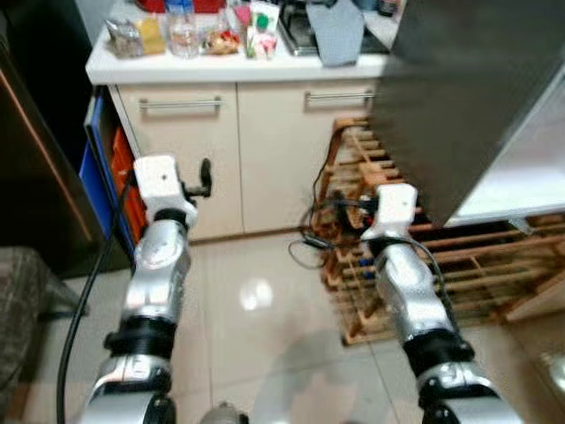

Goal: Restocking fridge

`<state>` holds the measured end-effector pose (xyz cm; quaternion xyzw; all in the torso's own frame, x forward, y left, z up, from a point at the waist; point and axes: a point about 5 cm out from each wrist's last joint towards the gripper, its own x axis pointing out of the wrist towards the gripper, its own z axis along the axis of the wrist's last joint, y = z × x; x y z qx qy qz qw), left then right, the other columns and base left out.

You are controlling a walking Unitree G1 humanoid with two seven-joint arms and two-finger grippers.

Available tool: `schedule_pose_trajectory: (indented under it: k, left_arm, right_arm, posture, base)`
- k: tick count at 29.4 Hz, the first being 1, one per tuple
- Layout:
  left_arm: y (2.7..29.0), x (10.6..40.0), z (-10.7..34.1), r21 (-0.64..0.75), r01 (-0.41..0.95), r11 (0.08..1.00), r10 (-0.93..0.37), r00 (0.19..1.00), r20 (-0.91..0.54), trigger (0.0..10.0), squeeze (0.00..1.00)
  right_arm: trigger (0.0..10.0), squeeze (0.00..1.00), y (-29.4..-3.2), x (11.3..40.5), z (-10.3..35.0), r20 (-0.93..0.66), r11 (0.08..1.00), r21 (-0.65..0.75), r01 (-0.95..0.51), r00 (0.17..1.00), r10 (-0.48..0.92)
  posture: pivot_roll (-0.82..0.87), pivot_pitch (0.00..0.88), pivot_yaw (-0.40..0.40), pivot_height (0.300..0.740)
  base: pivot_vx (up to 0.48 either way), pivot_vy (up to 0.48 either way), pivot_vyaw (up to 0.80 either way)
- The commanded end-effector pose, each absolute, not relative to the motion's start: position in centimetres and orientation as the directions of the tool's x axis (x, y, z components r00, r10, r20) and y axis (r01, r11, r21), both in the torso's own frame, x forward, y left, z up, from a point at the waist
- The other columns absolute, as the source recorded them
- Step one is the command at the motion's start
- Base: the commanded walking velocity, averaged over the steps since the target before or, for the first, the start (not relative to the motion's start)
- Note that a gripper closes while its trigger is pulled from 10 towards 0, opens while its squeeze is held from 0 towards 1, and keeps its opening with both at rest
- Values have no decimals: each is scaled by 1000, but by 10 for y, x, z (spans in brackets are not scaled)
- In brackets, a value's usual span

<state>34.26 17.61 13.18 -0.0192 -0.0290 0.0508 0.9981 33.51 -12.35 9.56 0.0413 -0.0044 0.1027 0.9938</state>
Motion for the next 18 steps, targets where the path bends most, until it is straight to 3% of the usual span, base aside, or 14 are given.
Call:
schedule_pose_trajectory:
  k: [1, 14, 18]
  left_arm:
    - [164, 343, 135, -20, -59, 998, 60, 995, 74, 10000, 0]
    - [153, 343, 144, 95, -7, 995, -7, 990, 142, 10000, 0]
    - [150, 343, 155, 102, -12, 995, -8, 982, 191, 10000, 0]
  right_arm:
    - [10000, 0, -132, 338, 98, 29, 979, 71, -192, 981, 191]
    - [10000, 0, -137, 338, 93, 8, 981, 108, -161, 987, 161]
    - [10000, 0, -129, 339, 99, 35, 974, 97, -203, 979, 200]
  posture:
    - [-16, 0, -30, 740]
    - [10, 0, -59, 740]
    - [14, 0, -69, 740]
  base:
    - [0, 0, 506]
    - [0, 0, 461]
    - [431, 0, 0]
